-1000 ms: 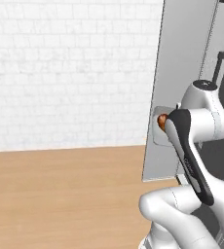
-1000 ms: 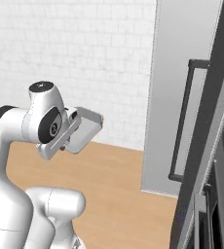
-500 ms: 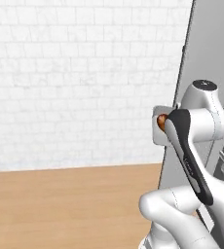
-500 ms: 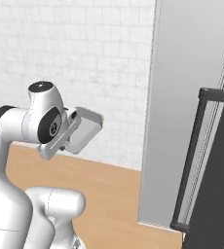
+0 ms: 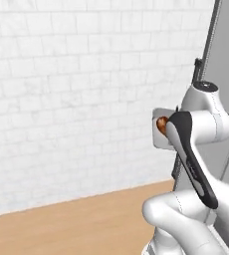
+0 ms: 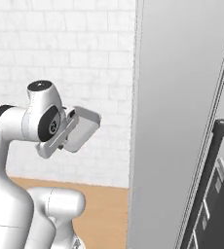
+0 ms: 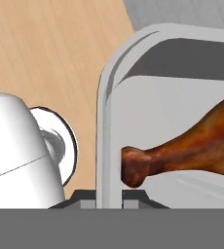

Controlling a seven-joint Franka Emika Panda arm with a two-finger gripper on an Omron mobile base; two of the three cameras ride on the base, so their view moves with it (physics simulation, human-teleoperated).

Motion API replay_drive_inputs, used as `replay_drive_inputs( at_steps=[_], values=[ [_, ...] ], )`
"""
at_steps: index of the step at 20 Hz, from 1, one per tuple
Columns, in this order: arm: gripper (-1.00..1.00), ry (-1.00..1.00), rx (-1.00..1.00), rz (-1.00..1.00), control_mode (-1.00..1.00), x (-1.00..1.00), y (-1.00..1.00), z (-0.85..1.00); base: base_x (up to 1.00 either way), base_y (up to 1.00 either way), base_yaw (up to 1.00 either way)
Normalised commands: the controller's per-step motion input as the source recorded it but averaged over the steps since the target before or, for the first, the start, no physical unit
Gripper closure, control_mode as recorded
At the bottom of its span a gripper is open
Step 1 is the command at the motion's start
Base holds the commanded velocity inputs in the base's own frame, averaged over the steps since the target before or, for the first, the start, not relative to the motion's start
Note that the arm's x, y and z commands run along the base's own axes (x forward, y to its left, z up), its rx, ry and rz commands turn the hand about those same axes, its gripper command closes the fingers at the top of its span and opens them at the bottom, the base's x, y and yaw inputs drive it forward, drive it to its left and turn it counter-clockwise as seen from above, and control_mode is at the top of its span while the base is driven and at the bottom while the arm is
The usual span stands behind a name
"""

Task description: Take the meat container that has the chicken drumstick and place it on the second highest rack of the freezer. Then take the vegetable container that has the bell pepper and lemon wedge and place it on the highest rack of the freezer.

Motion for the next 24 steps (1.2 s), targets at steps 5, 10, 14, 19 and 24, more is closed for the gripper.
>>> replay_drive_inputs(
  at_steps=[5,10,14,19,24],
  values=[
    [1.0,0.0,0.0,0.0,1.0,0.0,0.0,0.0,0.21,0.39,-0.84],
    [1.0,0.0,0.0,0.0,1.0,0.0,0.0,0.0,0.29,0.46,-0.81],
    [1.0,0.0,0.0,0.0,1.0,0.0,0.0,0.0,0.4,0.44,-0.76],
    [1.0,0.0,0.0,0.0,1.0,0.0,0.0,0.0,0.47,0.4,-0.71],
    [1.0,0.0,0.0,0.0,1.0,0.0,0.0,0.0,0.45,0.34,-0.62]
  ],
)
